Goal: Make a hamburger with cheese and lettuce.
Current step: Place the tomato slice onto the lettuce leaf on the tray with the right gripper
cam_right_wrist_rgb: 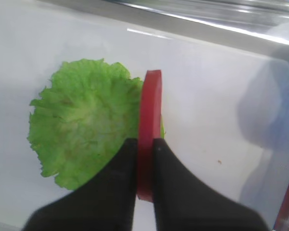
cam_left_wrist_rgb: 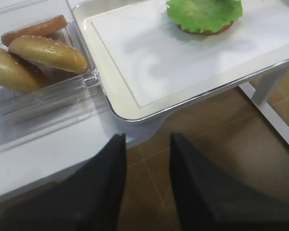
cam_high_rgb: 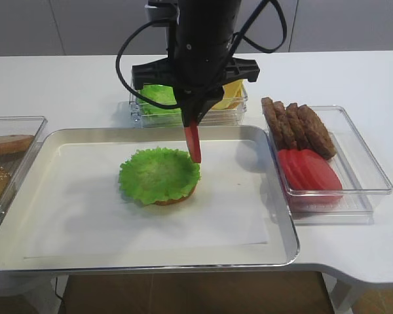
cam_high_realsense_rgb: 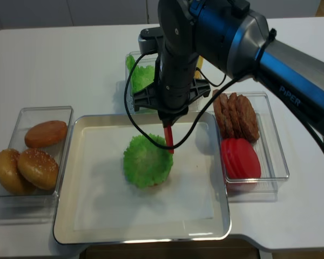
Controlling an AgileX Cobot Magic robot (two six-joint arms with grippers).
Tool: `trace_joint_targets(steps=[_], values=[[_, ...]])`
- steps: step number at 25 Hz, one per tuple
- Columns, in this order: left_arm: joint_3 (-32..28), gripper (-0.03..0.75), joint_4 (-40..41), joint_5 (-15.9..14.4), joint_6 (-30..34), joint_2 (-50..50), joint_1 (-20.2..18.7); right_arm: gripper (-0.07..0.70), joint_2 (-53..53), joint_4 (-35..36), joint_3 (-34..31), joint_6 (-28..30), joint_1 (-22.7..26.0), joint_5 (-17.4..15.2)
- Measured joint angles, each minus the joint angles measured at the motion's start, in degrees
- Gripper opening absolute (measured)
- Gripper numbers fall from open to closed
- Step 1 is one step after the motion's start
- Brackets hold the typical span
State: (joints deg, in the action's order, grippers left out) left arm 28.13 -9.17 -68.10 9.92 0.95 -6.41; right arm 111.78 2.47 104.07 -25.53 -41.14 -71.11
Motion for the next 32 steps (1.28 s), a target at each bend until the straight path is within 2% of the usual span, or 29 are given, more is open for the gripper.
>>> trace_joint_targets(steps=[32], values=[[0.0, 0.235, 0.0, 0.0, 0.0, 0.0, 0.0, 0.079, 1.07, -0.02, 0.33, -0.21, 0.0, 0.0]])
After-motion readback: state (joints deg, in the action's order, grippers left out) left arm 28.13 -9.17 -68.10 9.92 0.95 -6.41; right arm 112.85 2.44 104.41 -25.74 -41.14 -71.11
